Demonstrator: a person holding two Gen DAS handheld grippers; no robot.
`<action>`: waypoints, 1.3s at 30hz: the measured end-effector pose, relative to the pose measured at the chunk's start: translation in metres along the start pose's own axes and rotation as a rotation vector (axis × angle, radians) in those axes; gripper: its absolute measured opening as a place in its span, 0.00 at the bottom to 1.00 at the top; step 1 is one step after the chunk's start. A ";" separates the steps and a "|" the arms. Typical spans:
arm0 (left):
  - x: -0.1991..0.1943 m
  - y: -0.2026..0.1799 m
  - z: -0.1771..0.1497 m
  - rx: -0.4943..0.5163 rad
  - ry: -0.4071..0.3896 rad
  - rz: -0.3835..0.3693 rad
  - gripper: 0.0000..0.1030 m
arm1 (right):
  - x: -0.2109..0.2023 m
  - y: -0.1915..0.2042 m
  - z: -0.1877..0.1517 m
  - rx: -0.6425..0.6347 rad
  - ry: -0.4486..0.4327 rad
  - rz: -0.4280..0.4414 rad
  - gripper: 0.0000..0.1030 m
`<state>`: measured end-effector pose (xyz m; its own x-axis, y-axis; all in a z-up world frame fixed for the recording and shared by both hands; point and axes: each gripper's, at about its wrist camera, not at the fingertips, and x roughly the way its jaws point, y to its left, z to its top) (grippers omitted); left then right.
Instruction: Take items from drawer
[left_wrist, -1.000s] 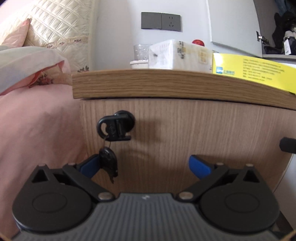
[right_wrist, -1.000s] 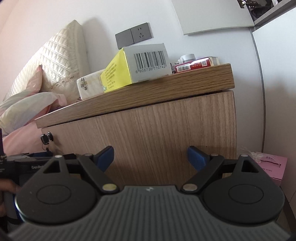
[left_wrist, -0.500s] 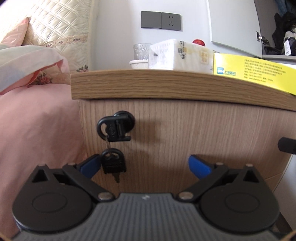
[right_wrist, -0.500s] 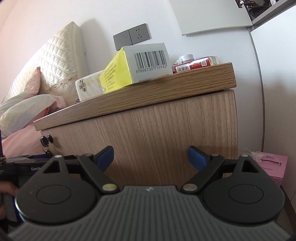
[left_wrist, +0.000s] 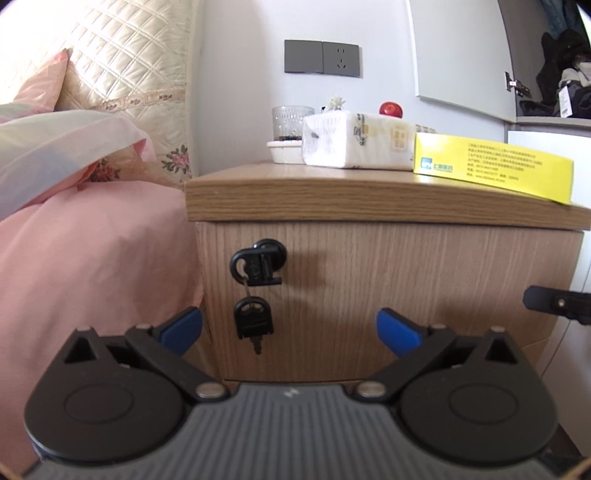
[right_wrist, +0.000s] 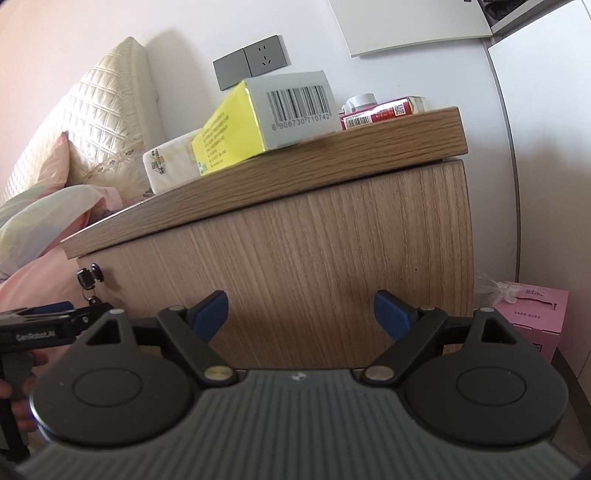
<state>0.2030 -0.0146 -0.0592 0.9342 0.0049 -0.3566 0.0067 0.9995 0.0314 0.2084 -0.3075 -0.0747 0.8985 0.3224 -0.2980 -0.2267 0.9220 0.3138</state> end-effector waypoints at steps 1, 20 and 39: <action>-0.004 0.002 0.000 -0.002 -0.002 -0.001 1.00 | -0.002 0.001 0.000 -0.003 -0.001 -0.002 0.86; -0.066 0.024 -0.006 -0.098 -0.052 0.008 1.00 | -0.054 0.036 0.000 -0.120 -0.089 -0.017 0.86; -0.114 0.028 -0.025 -0.137 -0.088 0.020 1.00 | -0.114 0.047 -0.016 -0.085 -0.186 -0.055 0.86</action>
<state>0.0879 0.0133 -0.0412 0.9613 0.0276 -0.2739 -0.0549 0.9942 -0.0924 0.0890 -0.2971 -0.0406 0.9626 0.2329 -0.1383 -0.1991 0.9546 0.2216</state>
